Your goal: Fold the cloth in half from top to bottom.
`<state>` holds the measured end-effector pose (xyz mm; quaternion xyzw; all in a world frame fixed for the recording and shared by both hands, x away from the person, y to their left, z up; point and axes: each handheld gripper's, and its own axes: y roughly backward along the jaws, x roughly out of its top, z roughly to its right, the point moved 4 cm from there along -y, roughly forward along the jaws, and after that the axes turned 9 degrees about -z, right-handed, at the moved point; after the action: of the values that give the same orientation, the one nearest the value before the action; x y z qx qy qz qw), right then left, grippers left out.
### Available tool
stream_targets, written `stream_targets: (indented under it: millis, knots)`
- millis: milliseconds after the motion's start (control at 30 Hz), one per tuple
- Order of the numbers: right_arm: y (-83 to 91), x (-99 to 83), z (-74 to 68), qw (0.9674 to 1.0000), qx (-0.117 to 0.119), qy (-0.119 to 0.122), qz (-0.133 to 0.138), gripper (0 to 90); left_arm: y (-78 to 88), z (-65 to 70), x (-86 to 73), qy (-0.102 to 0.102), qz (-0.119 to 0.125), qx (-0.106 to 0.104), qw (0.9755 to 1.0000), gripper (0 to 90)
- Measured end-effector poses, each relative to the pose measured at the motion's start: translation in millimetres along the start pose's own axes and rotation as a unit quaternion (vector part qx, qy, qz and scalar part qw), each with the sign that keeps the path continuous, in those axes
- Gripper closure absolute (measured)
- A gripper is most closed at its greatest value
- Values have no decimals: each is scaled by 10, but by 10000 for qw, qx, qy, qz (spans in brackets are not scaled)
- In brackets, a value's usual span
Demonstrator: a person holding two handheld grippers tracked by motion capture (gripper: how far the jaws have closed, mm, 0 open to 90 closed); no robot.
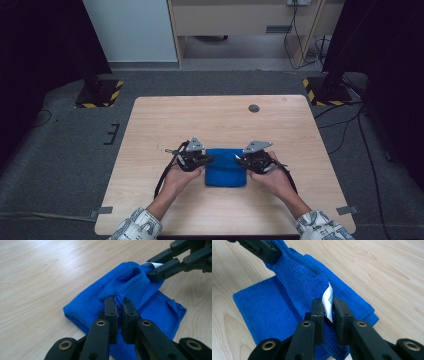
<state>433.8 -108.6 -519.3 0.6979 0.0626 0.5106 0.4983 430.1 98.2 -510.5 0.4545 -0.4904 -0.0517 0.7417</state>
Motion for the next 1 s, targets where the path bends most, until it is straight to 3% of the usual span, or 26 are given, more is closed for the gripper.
stream_targets:
  millis: [500, 733, 833, 1000]
  knots:
    - [4, -75, -118, 9999, 81, 50, -54, 736, 23, 16, -152, 6, -47, -113, 9999, 835]
    - [43, -144, -165, 9995, 201, 33, -220, 569, 9, 53, -265, -28, -137, -129, 9998, 797]
    - [94, -138, -169, 9994, 299, -71, -178, 498, 26, 75, -297, -52, -138, -129, 9998, 776]
    - [201, -56, -189, 9994, 324, -139, -21, 462, 49, 122, -359, -102, -126, -100, 9998, 734]
